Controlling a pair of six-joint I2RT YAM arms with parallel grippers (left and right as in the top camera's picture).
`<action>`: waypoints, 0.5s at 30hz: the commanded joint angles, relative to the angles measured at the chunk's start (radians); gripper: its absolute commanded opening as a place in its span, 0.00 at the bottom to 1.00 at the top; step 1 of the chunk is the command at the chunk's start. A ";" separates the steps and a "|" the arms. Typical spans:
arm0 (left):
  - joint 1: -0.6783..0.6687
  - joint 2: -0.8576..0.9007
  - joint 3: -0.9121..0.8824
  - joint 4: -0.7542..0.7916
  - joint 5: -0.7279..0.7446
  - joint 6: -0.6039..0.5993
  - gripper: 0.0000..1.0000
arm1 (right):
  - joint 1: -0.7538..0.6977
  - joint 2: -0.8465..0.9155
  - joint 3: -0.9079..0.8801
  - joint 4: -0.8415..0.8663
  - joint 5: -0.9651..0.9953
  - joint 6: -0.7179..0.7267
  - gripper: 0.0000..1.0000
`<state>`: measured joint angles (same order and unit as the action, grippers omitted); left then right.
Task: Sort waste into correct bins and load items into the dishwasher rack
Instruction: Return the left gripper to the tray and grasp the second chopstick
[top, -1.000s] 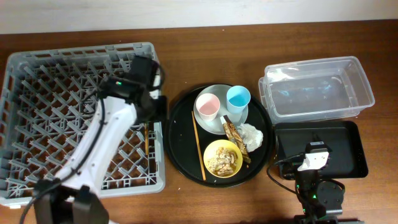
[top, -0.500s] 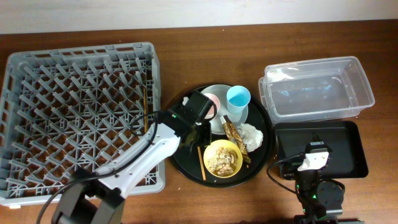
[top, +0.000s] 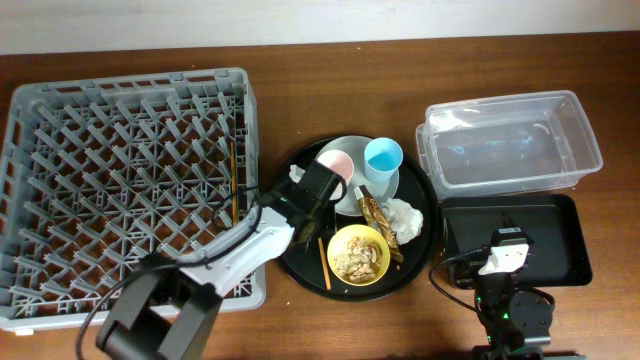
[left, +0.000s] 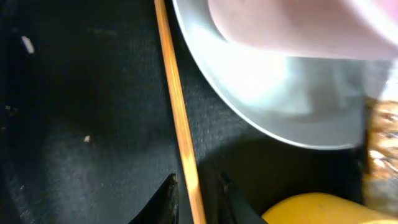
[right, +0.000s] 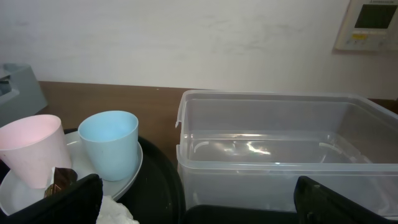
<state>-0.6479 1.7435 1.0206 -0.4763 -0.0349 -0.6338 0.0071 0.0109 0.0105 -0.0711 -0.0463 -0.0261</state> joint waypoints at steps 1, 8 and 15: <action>-0.006 0.054 -0.011 0.034 -0.015 -0.011 0.20 | -0.006 -0.005 -0.005 -0.004 0.002 0.009 0.99; -0.006 0.134 -0.011 0.046 -0.015 -0.010 0.10 | -0.006 -0.005 -0.005 -0.004 0.002 0.009 0.99; -0.004 0.113 -0.010 0.041 -0.015 -0.010 0.01 | -0.006 -0.005 -0.005 -0.004 0.002 0.009 0.99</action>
<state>-0.6487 1.8267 1.0264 -0.4244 -0.0597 -0.6483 0.0071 0.0109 0.0105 -0.0711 -0.0463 -0.0250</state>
